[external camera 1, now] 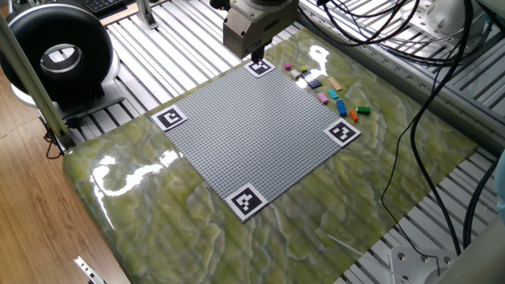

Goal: Stack small Lego blocks one on top of the other

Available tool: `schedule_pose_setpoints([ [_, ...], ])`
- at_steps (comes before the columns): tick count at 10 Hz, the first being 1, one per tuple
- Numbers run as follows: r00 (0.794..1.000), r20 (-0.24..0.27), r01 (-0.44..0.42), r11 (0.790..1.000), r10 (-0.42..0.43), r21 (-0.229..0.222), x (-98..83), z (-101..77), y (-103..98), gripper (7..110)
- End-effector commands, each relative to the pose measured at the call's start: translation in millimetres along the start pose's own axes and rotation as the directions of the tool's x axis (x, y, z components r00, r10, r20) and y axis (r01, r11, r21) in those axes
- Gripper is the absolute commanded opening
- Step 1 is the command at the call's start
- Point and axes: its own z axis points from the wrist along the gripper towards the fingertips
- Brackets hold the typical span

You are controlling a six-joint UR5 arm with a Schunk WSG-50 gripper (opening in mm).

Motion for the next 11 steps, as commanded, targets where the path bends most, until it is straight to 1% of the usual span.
schedule_pose_setpoints([
  [1, 1.0, -0.004, -0.013, 1.0, 0.013, -0.025, 0.9, -0.5, 6, 7],
  [3, 1.0, -0.004, -0.012, 0.999, 0.012, -0.034, 0.7, -0.4, 8, 7],
  [5, 1.0, 0.0, -0.013, 0.998, 0.013, -0.058, -0.1, -0.1, 14, 7],
  [7, 1.0, 0.018, 0.002, 0.999, -0.001, -0.043, -4.4, 0.3, 10, 7],
  [9, 1.0, 0.016, -0.005, 0.998, 0.006, -0.062, -4.0, 0.1, 15, 7],
  [10, 1.0, 0.006, 0.007, 0.997, -0.006, -0.073, -1.5, -0.1, 17, 7],
  [11, 1.0, 0.001, 0.013, 0.997, -0.013, -0.07, 0.1, 0.0, 17, 7],
])
